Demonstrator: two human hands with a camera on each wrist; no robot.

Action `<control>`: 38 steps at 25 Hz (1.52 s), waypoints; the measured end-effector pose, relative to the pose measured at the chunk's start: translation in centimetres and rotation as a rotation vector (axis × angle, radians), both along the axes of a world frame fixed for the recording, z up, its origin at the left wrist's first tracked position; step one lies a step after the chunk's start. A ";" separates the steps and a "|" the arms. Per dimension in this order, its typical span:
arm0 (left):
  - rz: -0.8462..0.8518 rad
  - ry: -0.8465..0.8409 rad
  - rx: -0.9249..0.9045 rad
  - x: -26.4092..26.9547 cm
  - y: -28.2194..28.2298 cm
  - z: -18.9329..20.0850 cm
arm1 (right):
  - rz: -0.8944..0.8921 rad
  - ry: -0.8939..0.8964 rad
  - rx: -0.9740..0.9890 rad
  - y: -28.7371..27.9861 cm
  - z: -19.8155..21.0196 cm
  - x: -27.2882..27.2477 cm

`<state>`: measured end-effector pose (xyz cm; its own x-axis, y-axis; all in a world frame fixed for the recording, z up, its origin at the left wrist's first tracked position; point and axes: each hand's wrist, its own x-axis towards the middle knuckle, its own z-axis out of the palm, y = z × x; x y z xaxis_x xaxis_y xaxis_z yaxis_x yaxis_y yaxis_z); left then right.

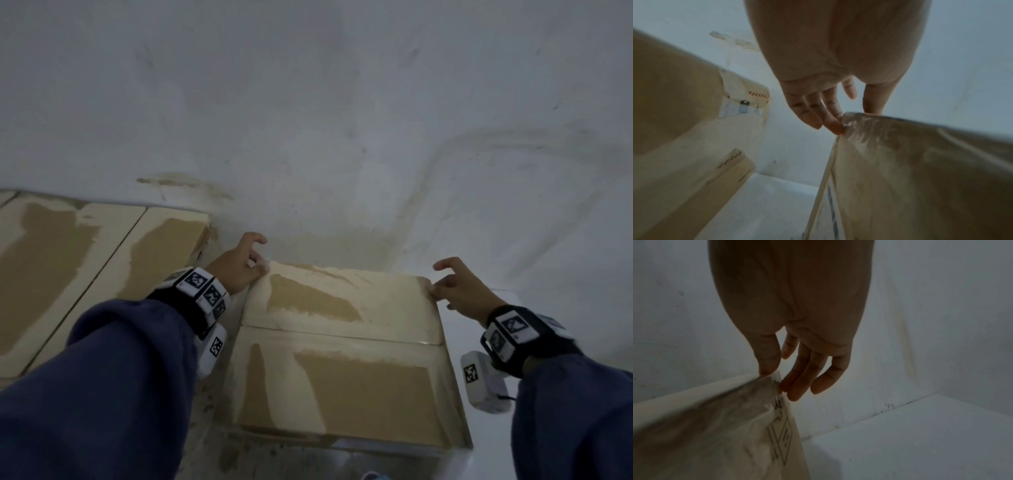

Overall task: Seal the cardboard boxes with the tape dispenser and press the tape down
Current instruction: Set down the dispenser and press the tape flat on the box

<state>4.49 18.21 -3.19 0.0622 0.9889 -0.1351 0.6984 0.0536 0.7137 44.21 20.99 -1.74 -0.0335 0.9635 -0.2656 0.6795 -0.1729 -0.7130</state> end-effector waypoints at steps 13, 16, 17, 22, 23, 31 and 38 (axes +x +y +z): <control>0.004 -0.123 -0.079 -0.3 1.3 0.2 | 0.070 -0.036 -0.010 0.2 -0.5 -0.4; -0.014 -0.052 -0.079 -0.1 0.7 0.3 | 0.093 0.015 0.006 -0.5 -0.4 -0.4; -0.011 -0.058 -0.082 -0.1 0.4 0.4 | 0.083 0.023 0.004 -0.9 -0.3 -0.5; 0.070 -0.015 -0.057 0.6 -0.7 0.3 | -0.034 0.107 0.051 -2.8 -0.3 -0.6; 0.081 0.015 -0.055 0.7 -0.9 0.0 | -0.020 0.128 0.001 -3.1 -0.2 -0.4; 0.067 0.139 -0.072 -0.3 -1.8 -3.0 | 0.156 0.174 -0.115 -4.4 -0.4 -0.1; 0.023 -0.055 -0.101 0.7 -4.7 -0.8 | 0.121 0.084 -0.047 -7.2 0.0 -0.5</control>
<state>5.16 13.51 -4.03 0.0501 0.9716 -0.2314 0.6565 0.1426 0.7408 43.68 13.83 -1.72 -0.1731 0.9375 -0.3017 0.6357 -0.1276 -0.7613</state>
